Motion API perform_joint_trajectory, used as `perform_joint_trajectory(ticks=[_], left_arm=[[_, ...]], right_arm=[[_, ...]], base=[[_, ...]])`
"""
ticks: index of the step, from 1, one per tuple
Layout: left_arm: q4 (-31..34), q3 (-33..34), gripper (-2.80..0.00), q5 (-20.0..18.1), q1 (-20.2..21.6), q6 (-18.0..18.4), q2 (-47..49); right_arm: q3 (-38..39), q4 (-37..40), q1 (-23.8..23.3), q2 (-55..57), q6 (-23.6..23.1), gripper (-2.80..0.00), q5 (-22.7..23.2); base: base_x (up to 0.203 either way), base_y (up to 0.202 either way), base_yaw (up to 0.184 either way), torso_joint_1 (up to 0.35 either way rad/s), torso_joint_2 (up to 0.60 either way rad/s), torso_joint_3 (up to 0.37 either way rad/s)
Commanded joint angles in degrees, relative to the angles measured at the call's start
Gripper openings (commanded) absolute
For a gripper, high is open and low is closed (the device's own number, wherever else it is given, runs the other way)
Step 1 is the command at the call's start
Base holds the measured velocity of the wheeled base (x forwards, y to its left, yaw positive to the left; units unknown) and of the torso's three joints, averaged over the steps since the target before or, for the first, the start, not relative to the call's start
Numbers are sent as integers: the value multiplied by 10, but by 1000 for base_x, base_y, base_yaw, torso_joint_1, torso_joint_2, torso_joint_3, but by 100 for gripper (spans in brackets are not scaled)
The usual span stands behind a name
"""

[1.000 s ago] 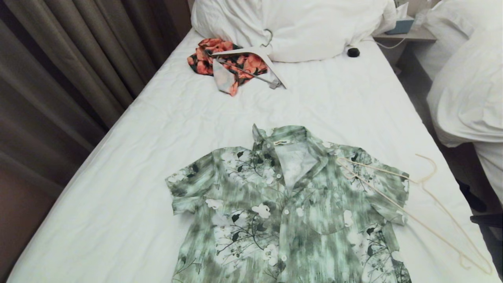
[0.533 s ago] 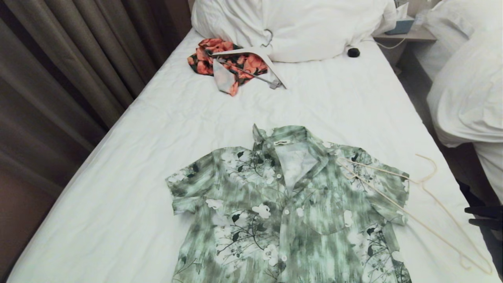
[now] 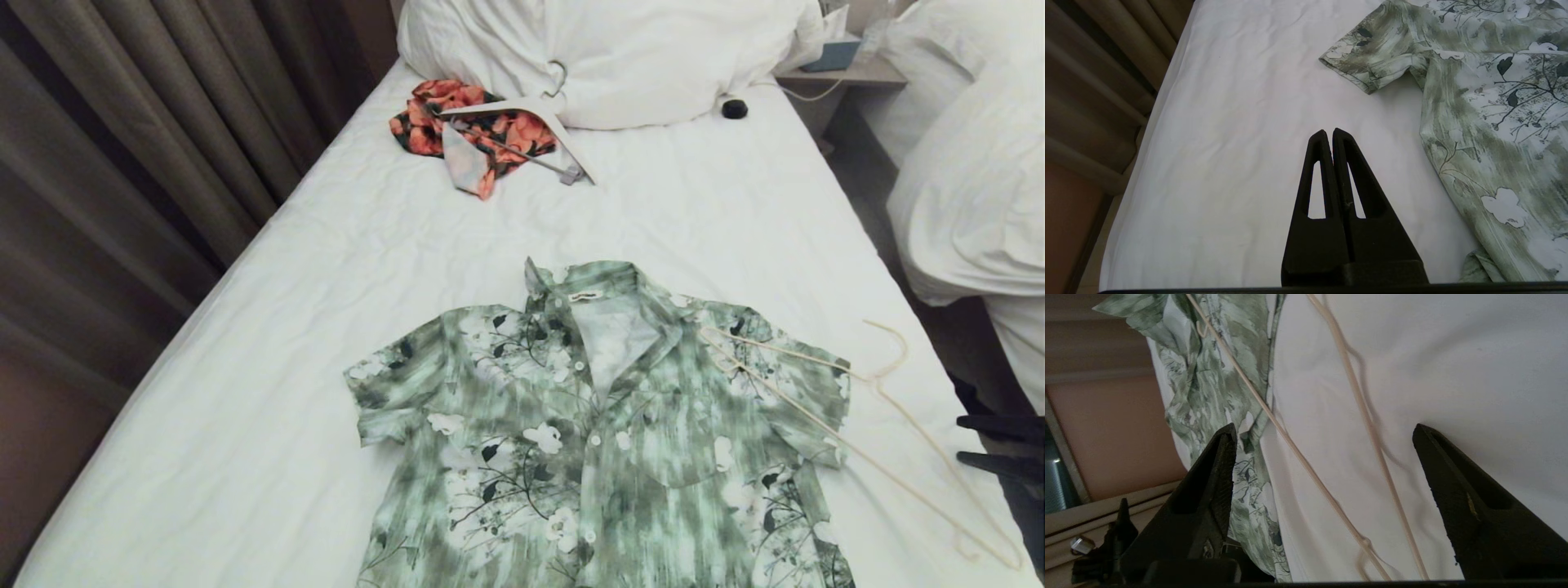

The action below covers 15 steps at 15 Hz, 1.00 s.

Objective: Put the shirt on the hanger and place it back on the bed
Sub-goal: Lift the shirt and hanger

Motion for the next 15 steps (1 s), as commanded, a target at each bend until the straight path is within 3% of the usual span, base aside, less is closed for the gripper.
perform_joint_trajectory(ticks=[1,10,15], left_arm=[[0,0,-280,0,0,1,1],[0,0,-280,0,0,1,1],[0,0,-280,0,0,1,1]], right_arm=[[-2,1,7,3,-1,0,9],[4,-47,59,25,41,0,56],[14,-97,81,29,53,0,60]], base=[[0,0,0,0,0,0],[0,0,0,0,0,0],[0,0,0,0,0,0]])
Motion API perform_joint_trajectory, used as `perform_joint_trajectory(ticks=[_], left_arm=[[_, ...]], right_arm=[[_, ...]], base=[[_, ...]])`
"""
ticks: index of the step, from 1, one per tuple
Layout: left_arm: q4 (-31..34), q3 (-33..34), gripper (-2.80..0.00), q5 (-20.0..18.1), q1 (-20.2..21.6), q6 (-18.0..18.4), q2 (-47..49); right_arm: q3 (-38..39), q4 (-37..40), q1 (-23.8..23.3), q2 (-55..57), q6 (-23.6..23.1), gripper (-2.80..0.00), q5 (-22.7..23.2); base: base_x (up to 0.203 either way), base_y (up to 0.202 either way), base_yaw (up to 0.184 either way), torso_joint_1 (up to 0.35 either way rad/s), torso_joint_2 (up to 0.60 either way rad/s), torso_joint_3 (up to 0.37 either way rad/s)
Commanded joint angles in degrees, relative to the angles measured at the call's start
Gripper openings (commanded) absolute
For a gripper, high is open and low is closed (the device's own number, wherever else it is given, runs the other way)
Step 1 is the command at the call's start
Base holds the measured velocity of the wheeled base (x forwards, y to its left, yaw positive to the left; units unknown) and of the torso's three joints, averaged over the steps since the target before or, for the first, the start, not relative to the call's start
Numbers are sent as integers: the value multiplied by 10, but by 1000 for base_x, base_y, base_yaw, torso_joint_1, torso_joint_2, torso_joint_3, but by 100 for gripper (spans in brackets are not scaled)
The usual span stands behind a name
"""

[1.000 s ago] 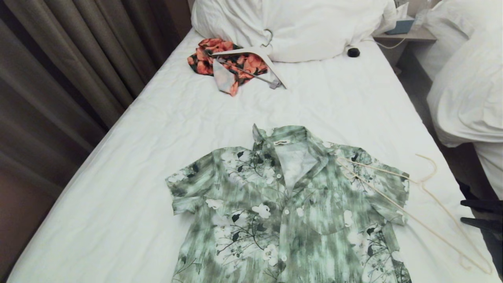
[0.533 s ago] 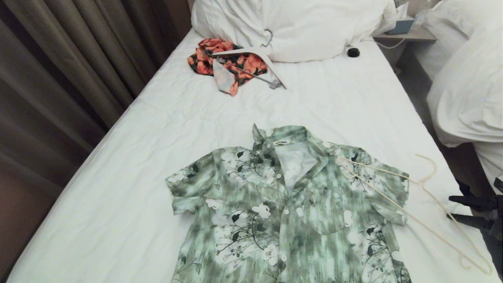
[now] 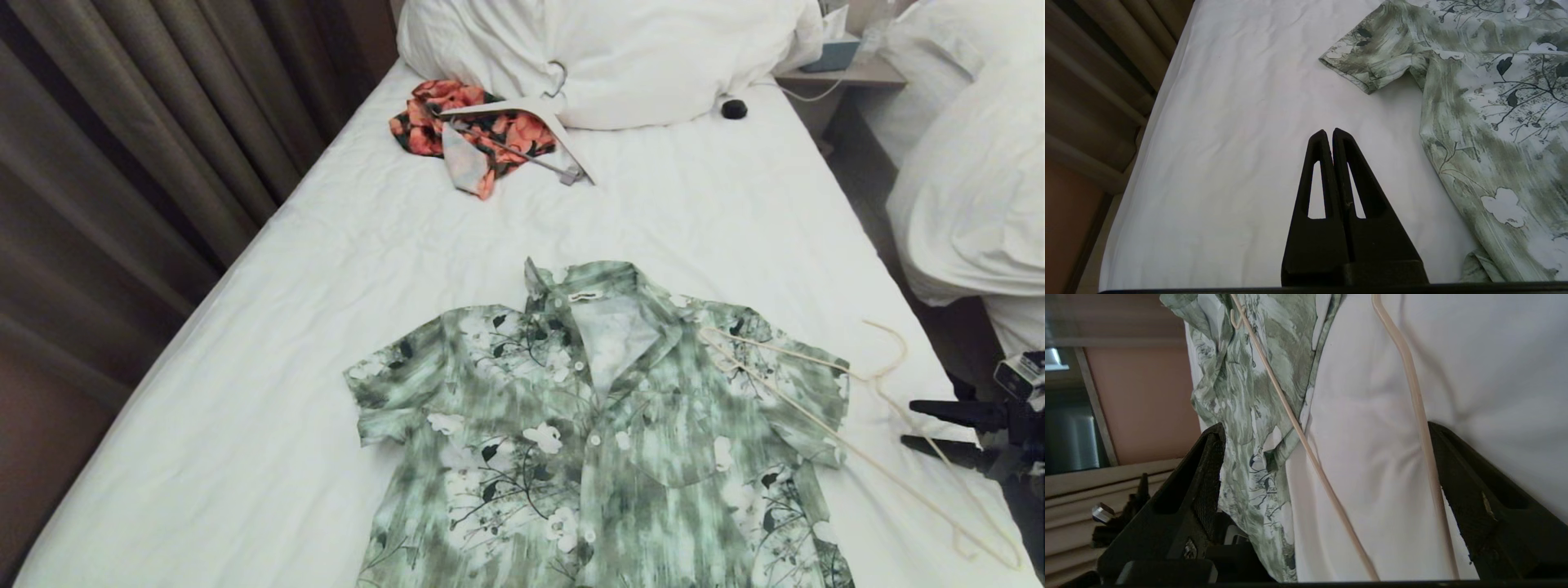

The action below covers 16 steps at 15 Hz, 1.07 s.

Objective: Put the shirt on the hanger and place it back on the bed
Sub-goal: Lift the shirt and hanger

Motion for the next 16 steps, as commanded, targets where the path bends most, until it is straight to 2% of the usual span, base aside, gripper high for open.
perform_joint_trajectory(ticks=[1,15,16], left_arm=[[0,0,-280,0,0,1,1],[0,0,-280,0,0,1,1],[0,0,-280,0,0,1,1]], right_arm=[[4,-8,7,2,-1,0,4],[4,-50,46,12,3,0,4],[4,-50,46,11,3,-280,4]], base=[[0,0,0,0,0,0],[0,0,0,0,0,0],[0,0,0,0,0,0]])
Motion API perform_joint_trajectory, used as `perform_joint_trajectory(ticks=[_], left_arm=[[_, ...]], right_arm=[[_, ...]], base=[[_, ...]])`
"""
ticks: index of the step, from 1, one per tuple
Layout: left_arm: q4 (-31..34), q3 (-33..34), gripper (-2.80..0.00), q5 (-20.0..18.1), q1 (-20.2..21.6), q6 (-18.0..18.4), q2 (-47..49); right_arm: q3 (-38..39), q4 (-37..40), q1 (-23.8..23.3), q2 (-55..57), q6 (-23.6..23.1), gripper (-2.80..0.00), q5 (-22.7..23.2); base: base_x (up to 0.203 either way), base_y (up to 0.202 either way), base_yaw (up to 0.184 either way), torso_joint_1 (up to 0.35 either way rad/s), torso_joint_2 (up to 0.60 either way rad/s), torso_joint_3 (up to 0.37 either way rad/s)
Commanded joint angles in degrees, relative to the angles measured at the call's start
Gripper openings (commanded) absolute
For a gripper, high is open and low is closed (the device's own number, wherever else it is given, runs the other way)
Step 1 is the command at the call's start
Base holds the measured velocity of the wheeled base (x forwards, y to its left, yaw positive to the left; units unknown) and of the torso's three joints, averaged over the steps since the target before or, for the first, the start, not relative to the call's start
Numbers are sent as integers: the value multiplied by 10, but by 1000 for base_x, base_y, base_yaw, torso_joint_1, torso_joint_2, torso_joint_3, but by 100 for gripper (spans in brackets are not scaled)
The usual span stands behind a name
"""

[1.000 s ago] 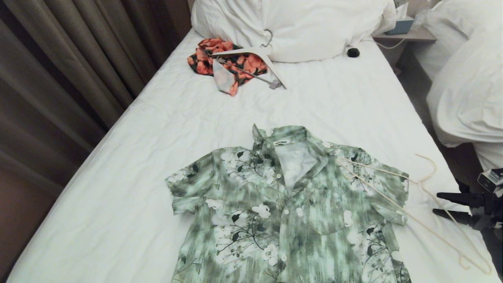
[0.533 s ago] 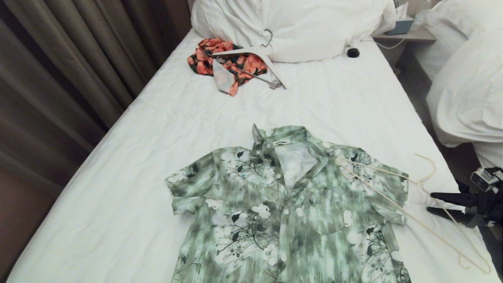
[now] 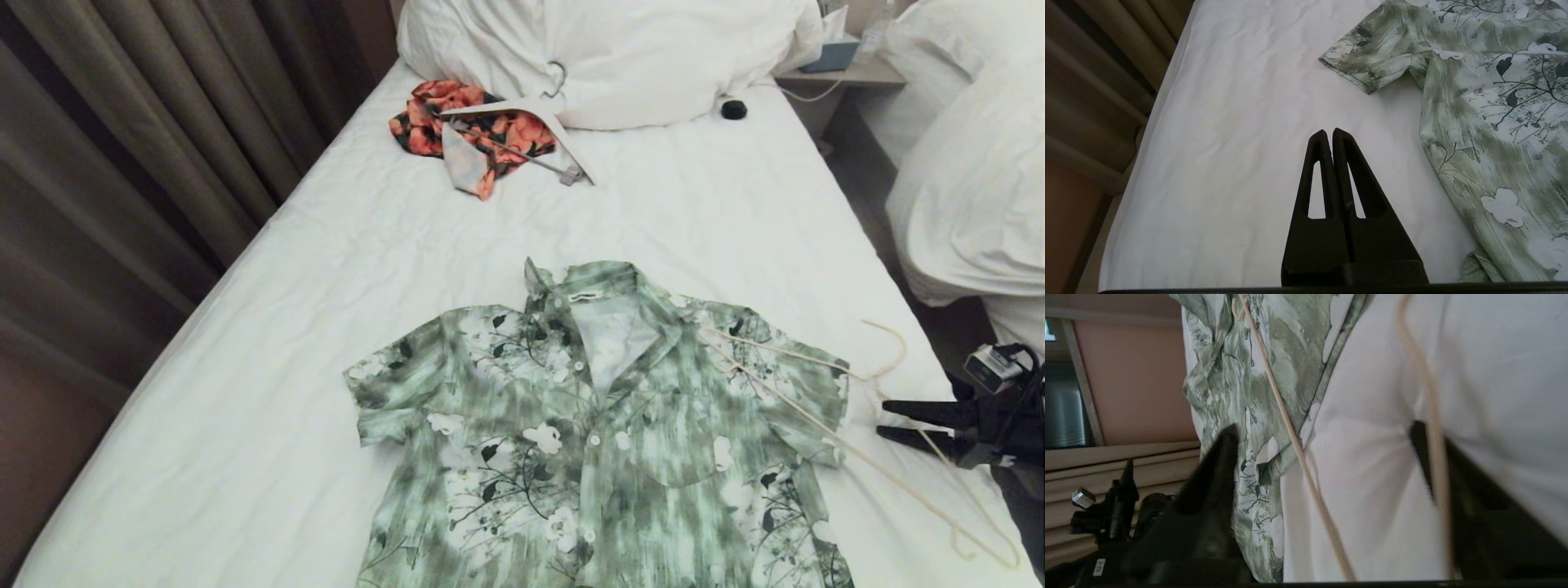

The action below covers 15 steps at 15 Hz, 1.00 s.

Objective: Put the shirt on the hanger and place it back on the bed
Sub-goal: Lift the shirt and hanger

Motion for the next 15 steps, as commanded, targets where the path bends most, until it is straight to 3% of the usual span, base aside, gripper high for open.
perform_joint_trajectory(ticks=[1,8,15], left_arm=[[0,0,-280,0,0,1,1],[0,0,-280,0,0,1,1],[0,0,-280,0,0,1,1]], right_arm=[[-1,1,0,0,2,-280,5],[4,5,-10,-50,6,-280,5],[17,3,-34,-180,2,-280,5]], base=[[0,0,0,0,0,0],[0,0,0,0,0,0],[0,0,0,0,0,0]])
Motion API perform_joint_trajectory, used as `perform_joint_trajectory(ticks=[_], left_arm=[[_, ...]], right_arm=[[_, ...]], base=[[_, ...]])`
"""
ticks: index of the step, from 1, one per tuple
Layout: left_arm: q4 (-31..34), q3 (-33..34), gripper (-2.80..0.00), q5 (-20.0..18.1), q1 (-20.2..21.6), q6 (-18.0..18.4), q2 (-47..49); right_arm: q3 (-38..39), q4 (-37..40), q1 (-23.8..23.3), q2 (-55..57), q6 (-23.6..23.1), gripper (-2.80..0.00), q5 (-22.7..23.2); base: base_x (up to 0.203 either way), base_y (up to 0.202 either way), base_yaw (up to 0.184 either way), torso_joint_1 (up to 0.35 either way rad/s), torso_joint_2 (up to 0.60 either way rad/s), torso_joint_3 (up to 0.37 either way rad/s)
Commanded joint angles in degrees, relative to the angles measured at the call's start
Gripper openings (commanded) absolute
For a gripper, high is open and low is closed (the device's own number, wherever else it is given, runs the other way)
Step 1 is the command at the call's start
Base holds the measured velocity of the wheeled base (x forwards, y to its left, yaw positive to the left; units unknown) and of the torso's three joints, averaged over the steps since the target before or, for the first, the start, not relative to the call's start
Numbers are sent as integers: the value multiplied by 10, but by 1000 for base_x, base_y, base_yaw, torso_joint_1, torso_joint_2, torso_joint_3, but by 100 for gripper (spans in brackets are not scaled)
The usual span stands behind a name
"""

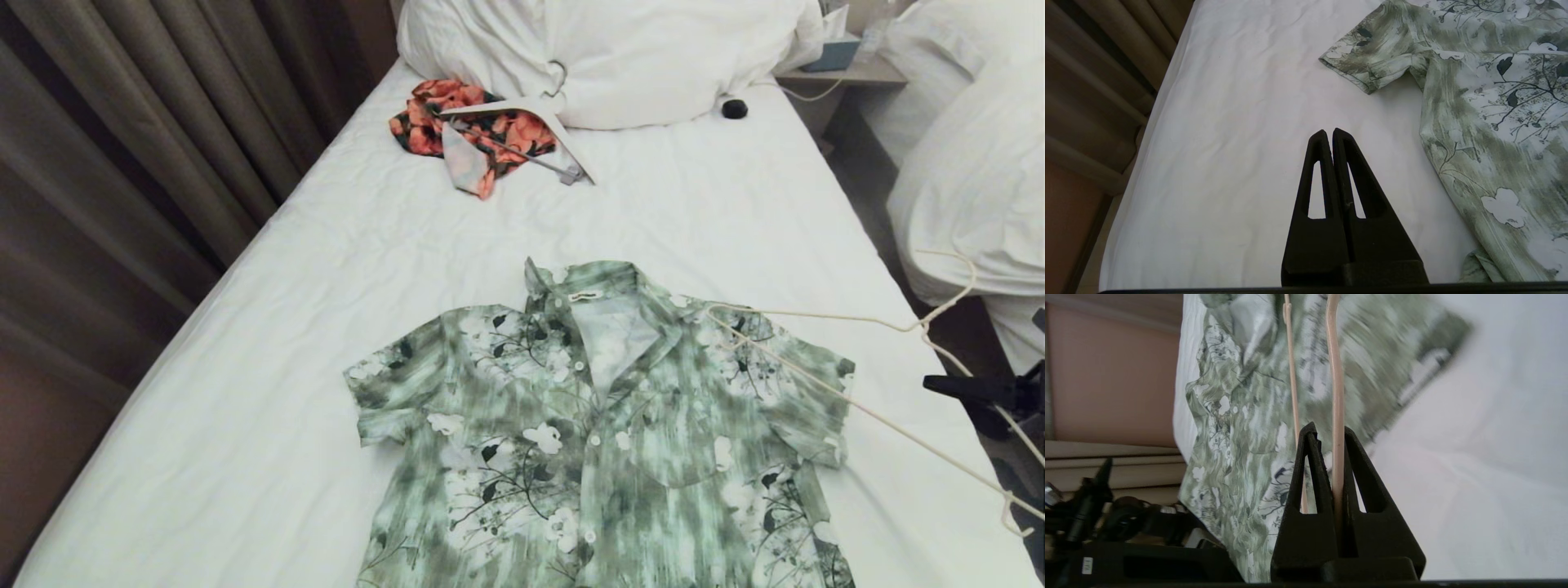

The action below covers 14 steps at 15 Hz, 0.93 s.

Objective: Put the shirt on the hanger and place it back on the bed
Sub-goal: Lift the shirt and hanger

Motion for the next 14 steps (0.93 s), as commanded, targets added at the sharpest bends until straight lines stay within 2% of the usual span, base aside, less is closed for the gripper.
perform_joint_trajectory(ticks=[1,3,4,8,9,11,14], left_arm=[[0,0,-280,0,0,1,1],[0,0,-280,0,0,1,1],[0,0,-280,0,0,1,1],[0,0,-280,0,0,1,1],[0,0,-280,0,0,1,1],[0,0,-280,0,0,1,1],[0,0,-280,0,0,1,1]], right_arm=[[0,-1,-1,-54,-2,-280,4],[1,-2,3,-85,-14,-280,4],[0,-3,10,-93,-42,-280,5],[-5,-19,20,-105,-95,-280,4],[-5,-24,23,-106,-127,-280,5],[-12,-29,48,-105,-187,-280,8],[-19,-30,92,-112,-226,-280,7]], base=[[0,0,0,0,0,0],[0,0,0,0,0,0],[0,0,0,0,0,0],[0,0,0,0,0,0],[0,0,0,0,0,0],[0,0,0,0,0,0],[0,0,0,0,0,0]])
